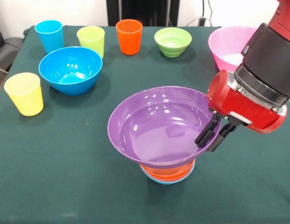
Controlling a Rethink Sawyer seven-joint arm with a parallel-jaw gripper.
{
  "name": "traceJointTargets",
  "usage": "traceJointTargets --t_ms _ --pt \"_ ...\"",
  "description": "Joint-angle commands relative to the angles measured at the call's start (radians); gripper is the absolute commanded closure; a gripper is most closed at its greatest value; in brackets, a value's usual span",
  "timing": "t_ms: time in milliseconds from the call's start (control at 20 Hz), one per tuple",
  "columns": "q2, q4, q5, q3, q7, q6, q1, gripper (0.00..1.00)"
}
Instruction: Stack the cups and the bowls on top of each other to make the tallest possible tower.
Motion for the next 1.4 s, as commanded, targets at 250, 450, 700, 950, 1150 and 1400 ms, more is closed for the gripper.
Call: traceJointTargets --t_ms 250,450,700,950,1150,1400 --pt "0.003 0.088 -0.068 0.125 -0.124 -0.064 -0.021 1.00" --pt "0.008 0.092 -0.071 0.128 -0.118 -0.079 -0.020 1.00" --pt "0.010 0.107 -0.075 0.136 -0.119 -0.101 -0.019 1.00" --pt "0.005 0.123 -0.080 0.143 -0.127 -0.116 -0.019 1.00" --pt "-0.004 0.144 -0.085 0.151 -0.139 -0.131 -0.020 1.00" --pt "-0.024 0.181 -0.091 0.162 -0.155 -0.146 -0.019 1.00"
